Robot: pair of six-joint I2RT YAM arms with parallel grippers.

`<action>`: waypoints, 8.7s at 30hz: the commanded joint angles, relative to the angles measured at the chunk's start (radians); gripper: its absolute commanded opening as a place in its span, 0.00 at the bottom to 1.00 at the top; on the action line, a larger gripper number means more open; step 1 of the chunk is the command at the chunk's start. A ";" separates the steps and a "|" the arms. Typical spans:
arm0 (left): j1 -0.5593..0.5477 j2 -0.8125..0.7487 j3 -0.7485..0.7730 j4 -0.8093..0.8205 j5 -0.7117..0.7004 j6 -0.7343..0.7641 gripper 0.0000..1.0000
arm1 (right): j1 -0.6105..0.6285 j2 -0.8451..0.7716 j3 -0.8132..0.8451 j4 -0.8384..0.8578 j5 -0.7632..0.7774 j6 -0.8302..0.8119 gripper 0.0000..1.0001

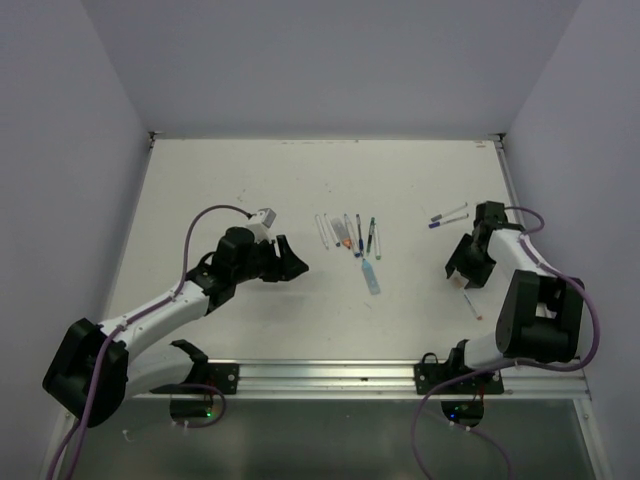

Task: Open the pen caps

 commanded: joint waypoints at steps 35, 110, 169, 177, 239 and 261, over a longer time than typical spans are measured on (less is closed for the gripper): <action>-0.006 0.013 -0.030 0.058 0.013 0.012 0.61 | 0.004 0.122 0.061 0.008 0.138 -0.044 0.53; -0.006 0.006 -0.037 0.079 0.056 -0.009 0.63 | -0.036 -0.013 -0.057 -0.157 0.265 1.276 0.78; -0.027 0.122 -0.031 0.293 0.117 -0.095 0.46 | 0.679 -0.019 -0.108 1.011 -0.564 0.343 0.00; -0.067 0.156 0.010 0.308 0.094 -0.106 0.47 | 0.720 0.022 -0.113 1.105 -0.587 0.429 0.00; -0.412 0.214 0.263 -0.427 -0.901 -0.127 0.00 | 0.809 0.263 0.460 0.354 -0.050 0.184 0.00; -0.402 0.279 0.113 -0.485 -0.863 -0.262 0.16 | 0.530 0.385 0.377 0.180 -0.075 -0.077 0.02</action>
